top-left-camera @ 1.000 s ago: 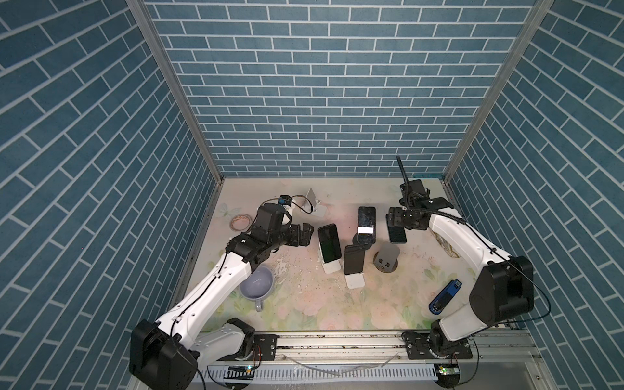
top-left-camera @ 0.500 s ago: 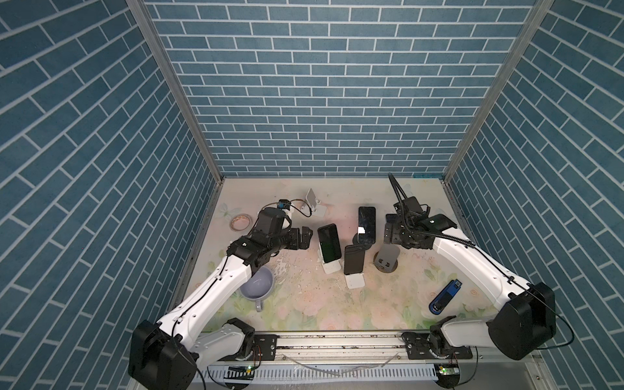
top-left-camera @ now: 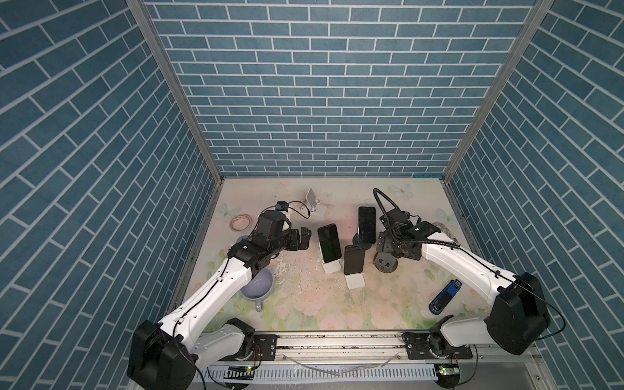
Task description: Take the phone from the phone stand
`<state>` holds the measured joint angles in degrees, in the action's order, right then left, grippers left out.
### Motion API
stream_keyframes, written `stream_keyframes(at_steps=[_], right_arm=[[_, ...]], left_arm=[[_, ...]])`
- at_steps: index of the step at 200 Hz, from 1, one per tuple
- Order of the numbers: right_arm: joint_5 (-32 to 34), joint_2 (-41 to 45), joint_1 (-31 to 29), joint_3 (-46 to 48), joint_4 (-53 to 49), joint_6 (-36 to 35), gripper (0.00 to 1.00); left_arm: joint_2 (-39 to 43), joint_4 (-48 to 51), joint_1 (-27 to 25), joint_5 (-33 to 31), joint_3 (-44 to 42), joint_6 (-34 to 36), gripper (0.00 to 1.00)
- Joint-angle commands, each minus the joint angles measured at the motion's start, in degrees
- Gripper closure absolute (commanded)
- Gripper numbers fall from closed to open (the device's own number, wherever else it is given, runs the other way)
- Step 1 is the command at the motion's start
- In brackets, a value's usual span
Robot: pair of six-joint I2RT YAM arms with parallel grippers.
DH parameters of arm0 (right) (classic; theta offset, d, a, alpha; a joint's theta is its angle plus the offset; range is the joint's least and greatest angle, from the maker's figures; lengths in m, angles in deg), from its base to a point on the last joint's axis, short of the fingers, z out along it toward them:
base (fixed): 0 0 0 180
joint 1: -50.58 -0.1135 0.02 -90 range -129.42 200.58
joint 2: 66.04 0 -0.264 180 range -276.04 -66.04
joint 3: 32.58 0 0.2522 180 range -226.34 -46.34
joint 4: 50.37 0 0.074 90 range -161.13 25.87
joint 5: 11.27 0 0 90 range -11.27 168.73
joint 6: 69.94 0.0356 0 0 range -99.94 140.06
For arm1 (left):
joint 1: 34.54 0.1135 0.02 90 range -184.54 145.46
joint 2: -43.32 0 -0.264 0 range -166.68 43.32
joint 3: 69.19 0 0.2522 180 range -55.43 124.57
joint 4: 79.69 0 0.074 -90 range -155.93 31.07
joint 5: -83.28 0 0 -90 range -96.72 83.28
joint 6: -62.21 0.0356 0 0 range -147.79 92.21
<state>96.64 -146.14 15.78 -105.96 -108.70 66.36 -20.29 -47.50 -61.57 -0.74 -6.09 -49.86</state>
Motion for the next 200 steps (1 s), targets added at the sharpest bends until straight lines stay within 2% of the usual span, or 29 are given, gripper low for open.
stream_keyframes(at_steps=[1,53,200], right_arm=[[2.2,-1.4,-1.0,1.8,1.6,5.7,0.01],[2.0,-5.4,-1.9,0.6,2.7,7.1,0.02],[1.7,-9.1,-2.0,0.2,2.0,8.7,0.26]], left_arm=[[-0.3,-1.8,-0.2,-1.7,-0.1,-0.1,0.0],[-1.1,-3.6,-0.1,-1.7,-0.2,0.1,0.0],[-3.2,-4.4,0.5,-1.6,-0.3,2.0,0.0]])
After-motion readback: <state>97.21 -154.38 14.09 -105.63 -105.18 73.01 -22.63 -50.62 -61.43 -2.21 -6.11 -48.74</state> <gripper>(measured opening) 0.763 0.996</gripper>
